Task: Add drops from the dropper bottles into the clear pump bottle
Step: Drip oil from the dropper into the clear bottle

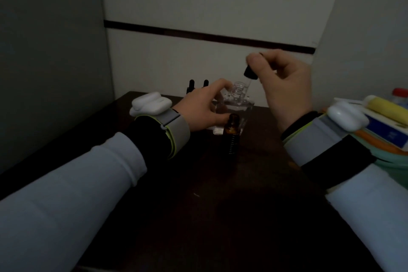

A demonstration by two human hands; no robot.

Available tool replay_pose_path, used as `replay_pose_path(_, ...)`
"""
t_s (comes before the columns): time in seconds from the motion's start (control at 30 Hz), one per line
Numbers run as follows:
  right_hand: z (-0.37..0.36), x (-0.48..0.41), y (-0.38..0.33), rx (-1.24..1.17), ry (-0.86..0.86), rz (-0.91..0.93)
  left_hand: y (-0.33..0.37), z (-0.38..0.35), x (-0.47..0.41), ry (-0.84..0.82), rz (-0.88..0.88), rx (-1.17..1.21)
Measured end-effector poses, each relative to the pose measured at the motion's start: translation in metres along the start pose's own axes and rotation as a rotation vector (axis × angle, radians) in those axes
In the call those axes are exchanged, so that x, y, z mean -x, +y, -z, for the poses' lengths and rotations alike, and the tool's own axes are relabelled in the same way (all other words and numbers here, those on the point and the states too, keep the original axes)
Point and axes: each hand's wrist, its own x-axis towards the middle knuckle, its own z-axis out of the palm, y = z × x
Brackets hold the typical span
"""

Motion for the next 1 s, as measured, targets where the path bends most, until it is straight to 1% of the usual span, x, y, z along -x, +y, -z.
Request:
replay_pose_path(0.27,-0.003,0.005,0.007,0.046,-0.097,-0.026,0.002,0.0,0.001,0.003,-0.001,0.029)
replay_pose_path(0.6,-0.001,0.006,0.01,0.087,-0.125,-0.005,0.004,0.001,0.002,0.006,-0.005,0.014)
replay_pose_path(1.0,0.0,0.005,0.012,0.079,-0.163,-0.04,0.006,0.002,0.004,0.009,-0.009,0.015)
